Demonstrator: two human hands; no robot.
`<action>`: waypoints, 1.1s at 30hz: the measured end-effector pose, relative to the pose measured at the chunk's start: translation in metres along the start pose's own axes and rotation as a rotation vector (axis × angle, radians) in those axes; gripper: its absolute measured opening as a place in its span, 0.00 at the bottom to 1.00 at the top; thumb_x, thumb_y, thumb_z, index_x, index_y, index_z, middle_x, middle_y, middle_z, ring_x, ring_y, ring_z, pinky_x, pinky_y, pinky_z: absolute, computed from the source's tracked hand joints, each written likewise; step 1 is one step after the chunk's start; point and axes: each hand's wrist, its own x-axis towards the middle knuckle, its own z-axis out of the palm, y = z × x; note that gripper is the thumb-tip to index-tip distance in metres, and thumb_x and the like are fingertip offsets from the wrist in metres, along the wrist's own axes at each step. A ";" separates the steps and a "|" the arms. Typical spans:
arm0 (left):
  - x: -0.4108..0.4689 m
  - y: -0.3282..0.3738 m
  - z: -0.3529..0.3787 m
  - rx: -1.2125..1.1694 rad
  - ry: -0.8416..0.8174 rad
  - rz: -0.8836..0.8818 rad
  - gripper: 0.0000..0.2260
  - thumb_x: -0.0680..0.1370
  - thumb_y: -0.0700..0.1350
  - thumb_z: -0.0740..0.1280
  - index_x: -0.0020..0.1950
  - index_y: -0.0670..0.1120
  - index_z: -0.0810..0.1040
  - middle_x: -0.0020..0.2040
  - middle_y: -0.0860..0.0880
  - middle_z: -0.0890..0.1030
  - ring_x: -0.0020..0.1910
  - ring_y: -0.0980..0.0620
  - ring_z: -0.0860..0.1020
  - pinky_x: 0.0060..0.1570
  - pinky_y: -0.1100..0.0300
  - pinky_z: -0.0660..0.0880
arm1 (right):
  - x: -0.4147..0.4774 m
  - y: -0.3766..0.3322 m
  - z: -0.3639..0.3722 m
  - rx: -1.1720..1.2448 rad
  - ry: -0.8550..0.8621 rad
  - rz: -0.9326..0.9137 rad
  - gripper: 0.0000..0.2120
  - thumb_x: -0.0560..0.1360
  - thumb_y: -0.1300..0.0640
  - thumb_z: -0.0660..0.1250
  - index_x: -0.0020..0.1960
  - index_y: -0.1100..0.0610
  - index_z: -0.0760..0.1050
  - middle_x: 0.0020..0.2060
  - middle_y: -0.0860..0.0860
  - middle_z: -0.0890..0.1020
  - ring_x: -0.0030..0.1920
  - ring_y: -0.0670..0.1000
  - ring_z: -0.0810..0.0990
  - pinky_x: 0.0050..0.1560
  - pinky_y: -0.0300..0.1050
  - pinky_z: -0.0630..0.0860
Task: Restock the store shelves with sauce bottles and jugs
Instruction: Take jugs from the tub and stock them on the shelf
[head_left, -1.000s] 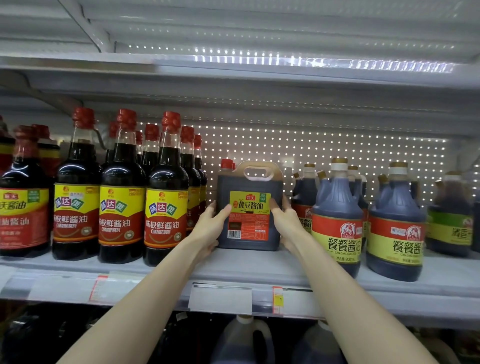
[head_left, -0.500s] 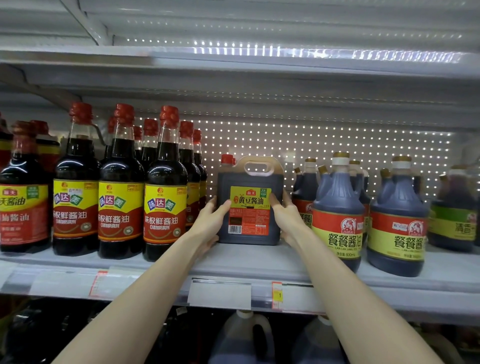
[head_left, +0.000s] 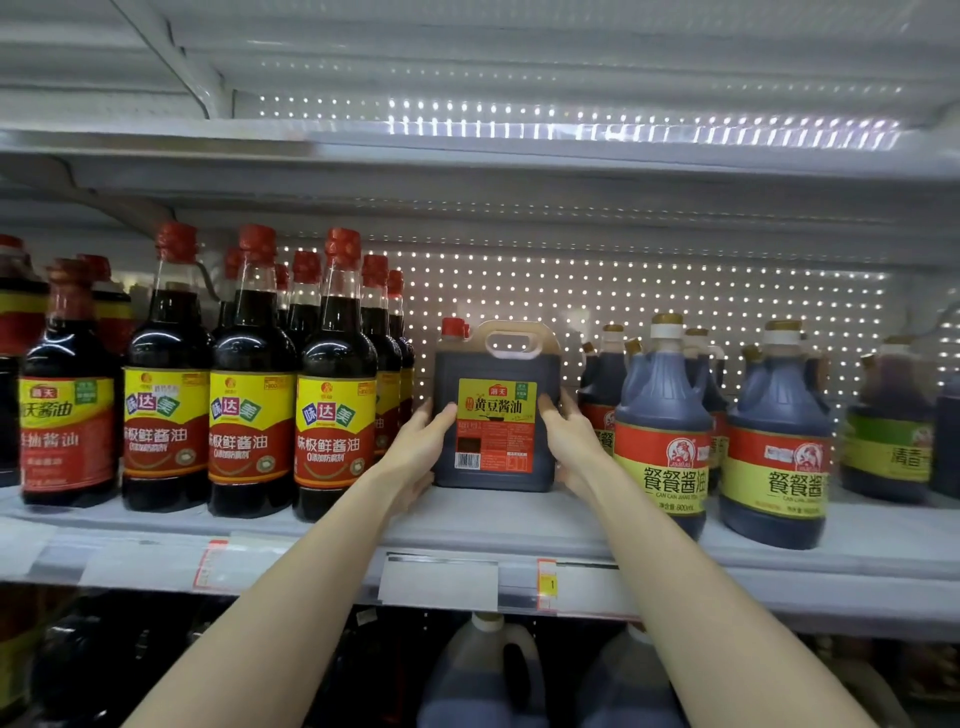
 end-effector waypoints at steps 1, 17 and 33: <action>-0.003 0.002 0.000 0.020 0.002 0.006 0.28 0.80 0.57 0.61 0.77 0.53 0.56 0.70 0.48 0.72 0.65 0.46 0.74 0.66 0.42 0.69 | -0.004 -0.002 -0.001 -0.009 0.008 -0.014 0.26 0.82 0.45 0.56 0.77 0.46 0.54 0.65 0.53 0.76 0.61 0.56 0.77 0.63 0.58 0.73; -0.159 0.036 0.024 0.204 -0.025 0.262 0.28 0.78 0.56 0.64 0.75 0.49 0.62 0.66 0.49 0.73 0.63 0.52 0.72 0.65 0.51 0.69 | -0.147 -0.028 -0.034 -0.116 0.077 -0.258 0.24 0.79 0.48 0.62 0.73 0.55 0.66 0.62 0.50 0.75 0.63 0.51 0.75 0.64 0.50 0.73; -0.263 -0.087 0.101 0.167 -0.152 0.140 0.28 0.78 0.49 0.66 0.75 0.47 0.62 0.63 0.46 0.75 0.60 0.53 0.75 0.47 0.74 0.71 | -0.270 0.089 -0.150 -0.084 0.126 -0.036 0.17 0.78 0.50 0.65 0.66 0.52 0.72 0.55 0.52 0.81 0.51 0.50 0.82 0.49 0.40 0.76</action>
